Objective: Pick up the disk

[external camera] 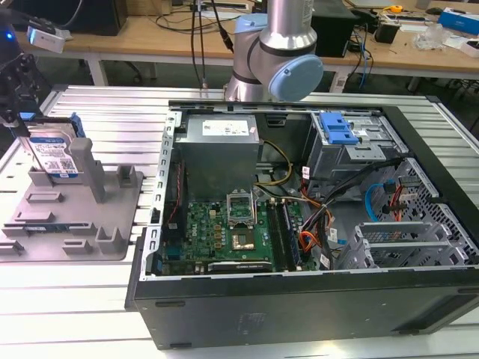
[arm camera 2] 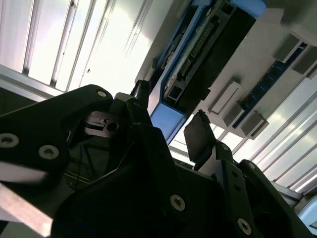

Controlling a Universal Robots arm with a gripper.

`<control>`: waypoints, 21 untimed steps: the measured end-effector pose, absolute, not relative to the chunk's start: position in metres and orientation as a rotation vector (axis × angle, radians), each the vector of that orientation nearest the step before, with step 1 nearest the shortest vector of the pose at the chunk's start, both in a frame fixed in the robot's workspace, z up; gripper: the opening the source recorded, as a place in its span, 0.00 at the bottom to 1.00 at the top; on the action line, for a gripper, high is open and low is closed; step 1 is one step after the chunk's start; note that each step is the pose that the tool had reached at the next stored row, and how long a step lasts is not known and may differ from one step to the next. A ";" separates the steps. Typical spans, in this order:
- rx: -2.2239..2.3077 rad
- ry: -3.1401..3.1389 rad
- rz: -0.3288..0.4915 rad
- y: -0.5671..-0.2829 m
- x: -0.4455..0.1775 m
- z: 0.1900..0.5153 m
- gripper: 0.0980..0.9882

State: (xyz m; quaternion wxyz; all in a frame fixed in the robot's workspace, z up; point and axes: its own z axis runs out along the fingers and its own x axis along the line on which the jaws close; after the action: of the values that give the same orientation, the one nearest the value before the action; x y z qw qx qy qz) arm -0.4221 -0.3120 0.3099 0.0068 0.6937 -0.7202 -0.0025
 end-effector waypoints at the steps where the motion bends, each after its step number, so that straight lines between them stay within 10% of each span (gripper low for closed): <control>1: 2.172 -2.251 -0.008 -0.312 -0.422 0.309 0.52; 21: 2.190 -2.233 -0.008 -0.312 -0.422 0.299 0.42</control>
State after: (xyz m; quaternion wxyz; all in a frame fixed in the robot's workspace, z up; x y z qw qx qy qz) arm -0.4223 -0.3120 0.2986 0.0069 0.7002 -0.7139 -0.0024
